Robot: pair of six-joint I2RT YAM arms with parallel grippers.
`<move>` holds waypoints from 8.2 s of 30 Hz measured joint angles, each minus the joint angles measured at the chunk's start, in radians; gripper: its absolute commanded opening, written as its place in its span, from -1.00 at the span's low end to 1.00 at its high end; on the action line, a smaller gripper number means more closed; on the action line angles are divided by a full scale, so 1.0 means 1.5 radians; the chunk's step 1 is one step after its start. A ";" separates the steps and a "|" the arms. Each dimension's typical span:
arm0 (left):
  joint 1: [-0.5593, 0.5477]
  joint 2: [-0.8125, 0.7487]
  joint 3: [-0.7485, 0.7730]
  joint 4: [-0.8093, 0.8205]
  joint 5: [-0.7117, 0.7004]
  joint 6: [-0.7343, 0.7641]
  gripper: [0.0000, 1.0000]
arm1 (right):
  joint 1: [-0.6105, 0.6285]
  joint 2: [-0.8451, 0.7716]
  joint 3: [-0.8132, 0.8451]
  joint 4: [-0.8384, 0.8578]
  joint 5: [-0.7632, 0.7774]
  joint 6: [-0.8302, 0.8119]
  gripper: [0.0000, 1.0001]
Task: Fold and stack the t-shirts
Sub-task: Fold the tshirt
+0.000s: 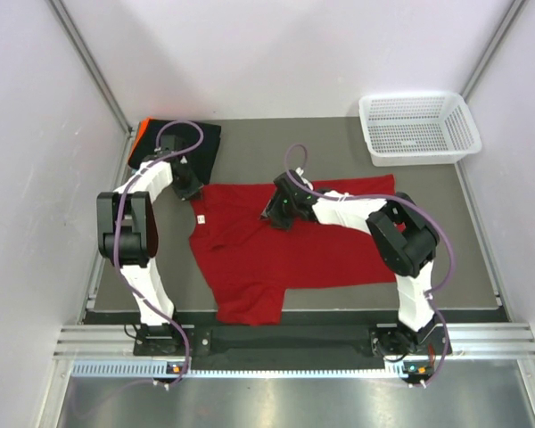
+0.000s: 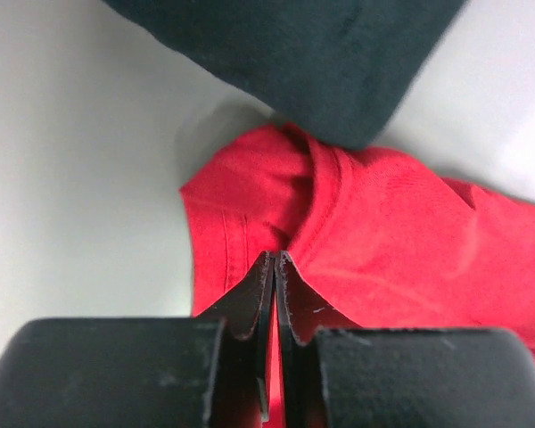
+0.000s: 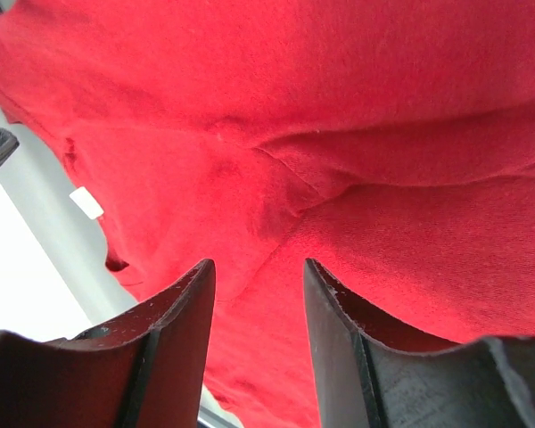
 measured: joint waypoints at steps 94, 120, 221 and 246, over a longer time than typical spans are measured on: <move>-0.061 0.052 0.023 0.048 0.053 -0.041 -0.17 | -0.056 -0.071 -0.061 0.012 -0.143 -0.224 -0.37; -0.066 0.059 0.042 0.042 -0.034 -0.052 -1.00 | -0.056 -0.074 -0.063 0.027 -0.144 -0.224 -0.26; -0.240 -0.249 -0.346 -0.023 -0.061 -0.103 -0.41 | -0.106 -0.208 -0.216 -0.033 -0.103 -0.208 -0.35; -0.244 -0.247 -0.352 -0.016 -0.095 -0.129 -0.65 | -0.106 -0.223 -0.216 -0.028 -0.108 -0.208 -0.34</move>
